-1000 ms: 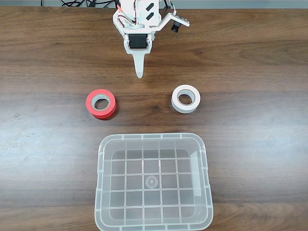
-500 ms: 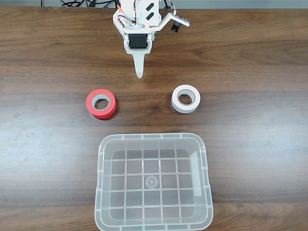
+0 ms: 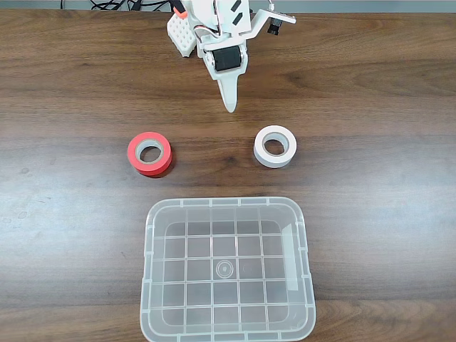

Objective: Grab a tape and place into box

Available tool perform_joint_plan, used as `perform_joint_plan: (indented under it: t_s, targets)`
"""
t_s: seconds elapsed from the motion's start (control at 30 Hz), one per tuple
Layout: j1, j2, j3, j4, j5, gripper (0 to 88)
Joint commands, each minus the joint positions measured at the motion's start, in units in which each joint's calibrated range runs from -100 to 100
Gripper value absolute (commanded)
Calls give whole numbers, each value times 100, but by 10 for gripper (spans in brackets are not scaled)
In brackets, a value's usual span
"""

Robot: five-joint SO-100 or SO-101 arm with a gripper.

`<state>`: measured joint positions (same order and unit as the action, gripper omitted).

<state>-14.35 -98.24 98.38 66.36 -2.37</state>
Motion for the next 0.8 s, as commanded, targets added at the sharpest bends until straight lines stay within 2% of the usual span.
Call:
perform_joint_plan:
  t_s: [0.0,0.33,0.43,0.53,0.77]
  targets:
    - [-372,-55,-127,-206,-21,13]
    - [-774,25,-635,-334,-5,13]
    - [-847,114,-784,-317,253,13]
    - [-789,476,-854,-446,417,13]
    - [-789,2077,-1984,-899,380,13]
